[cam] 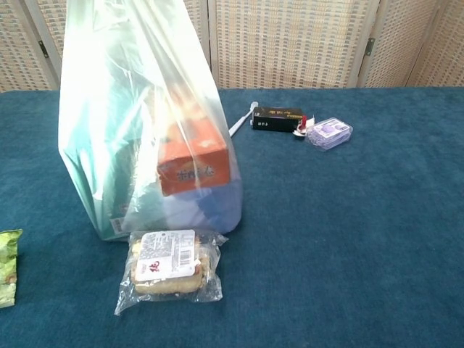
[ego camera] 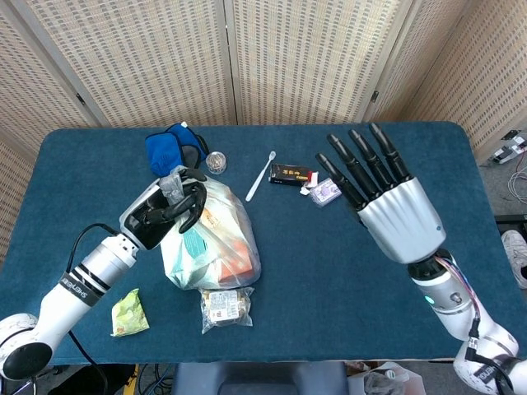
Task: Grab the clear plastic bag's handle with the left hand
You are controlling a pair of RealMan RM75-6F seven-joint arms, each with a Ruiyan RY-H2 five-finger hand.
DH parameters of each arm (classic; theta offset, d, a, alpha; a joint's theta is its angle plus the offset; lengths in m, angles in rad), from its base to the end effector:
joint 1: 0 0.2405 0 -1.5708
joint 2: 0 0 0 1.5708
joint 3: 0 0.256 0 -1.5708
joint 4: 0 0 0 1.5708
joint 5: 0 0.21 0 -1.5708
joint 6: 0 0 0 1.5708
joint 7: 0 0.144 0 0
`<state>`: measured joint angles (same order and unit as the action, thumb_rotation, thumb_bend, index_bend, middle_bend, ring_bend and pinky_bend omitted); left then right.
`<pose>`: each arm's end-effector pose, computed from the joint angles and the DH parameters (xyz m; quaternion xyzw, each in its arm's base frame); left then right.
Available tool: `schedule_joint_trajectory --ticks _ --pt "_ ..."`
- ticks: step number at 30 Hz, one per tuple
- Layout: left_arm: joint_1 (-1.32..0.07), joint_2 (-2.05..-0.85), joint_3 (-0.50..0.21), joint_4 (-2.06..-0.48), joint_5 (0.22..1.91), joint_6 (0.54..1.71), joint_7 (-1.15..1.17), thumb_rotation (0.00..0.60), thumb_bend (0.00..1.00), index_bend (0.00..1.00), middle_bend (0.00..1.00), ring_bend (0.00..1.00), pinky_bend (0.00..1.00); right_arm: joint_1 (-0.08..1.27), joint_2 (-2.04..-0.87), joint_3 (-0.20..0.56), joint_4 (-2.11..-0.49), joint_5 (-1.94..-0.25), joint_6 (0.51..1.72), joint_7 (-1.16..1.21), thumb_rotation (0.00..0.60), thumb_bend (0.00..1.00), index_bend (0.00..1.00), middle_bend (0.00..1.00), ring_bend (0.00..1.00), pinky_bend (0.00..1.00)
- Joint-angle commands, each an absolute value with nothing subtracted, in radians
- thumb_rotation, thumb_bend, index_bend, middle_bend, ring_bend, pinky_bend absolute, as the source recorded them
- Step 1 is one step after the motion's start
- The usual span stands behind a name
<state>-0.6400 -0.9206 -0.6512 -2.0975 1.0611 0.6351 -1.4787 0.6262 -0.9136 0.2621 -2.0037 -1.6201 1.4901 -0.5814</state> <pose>-0.0318 0.3264 0.1624 0.2338 0.7959 0.5404 0.1406 -0.0656 -0.2817 0.2140 0.6643 0.0251 0.5251 0.5314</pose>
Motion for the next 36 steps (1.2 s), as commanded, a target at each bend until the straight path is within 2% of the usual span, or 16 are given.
schedule_joint_trajectory --ticks 1,4,10,17,23,31,36 --pt "-0.643 -0.895 -0.659 -2.116 1.013 0.637 -1.434 0.6 0.35 0.47 0.65 0.69 0.96 0.585 -0.879 0.22 -2.016 -1.623 1.465 -0.55 0.6 0.02 0.0 0.04 0.0 0.02" --pt "-0.643 -0.884 -0.665 -2.128 0.981 0.643 -1.405 0.6 0.43 0.47 0.65 0.71 1.0 0.552 -0.86 0.182 -2.015 -1.625 1.439 -0.534 0.6 0.03 0.0 0.09 0.0 0.09" --pt "-0.636 -0.864 -0.683 -2.14 0.936 0.643 -1.373 0.6 0.53 0.47 0.66 0.72 1.0 0.46 -0.883 0.107 -1.982 -1.631 1.453 -0.508 0.6 0.05 0.0 0.15 0.05 0.13" --pt "-0.616 -0.821 -0.723 -2.159 0.888 0.639 -1.357 0.6 0.54 0.48 0.68 0.73 1.0 0.293 -0.974 0.009 -1.841 -1.653 1.575 -0.428 0.6 0.05 0.0 0.15 0.05 0.18" --pt "-0.615 -0.777 -0.759 -2.177 0.842 0.619 -1.334 0.6 0.55 0.49 0.69 0.75 1.0 0.181 -1.04 -0.043 -1.708 -1.647 1.645 -0.336 0.6 0.06 0.03 0.16 0.06 0.19" --pt "-0.636 -0.699 -0.8 -2.181 0.734 0.538 -1.32 0.6 0.57 0.48 0.69 0.76 1.0 0.086 -1.123 -0.065 -1.56 -1.63 1.693 -0.249 0.6 0.07 0.05 0.16 0.06 0.19" --pt "-0.632 -0.689 -0.835 -2.189 0.702 0.542 -1.318 0.6 0.57 0.48 0.69 0.76 1.0 0.047 -1.161 -0.065 -1.508 -1.619 1.706 -0.207 0.6 0.07 0.05 0.16 0.06 0.19"
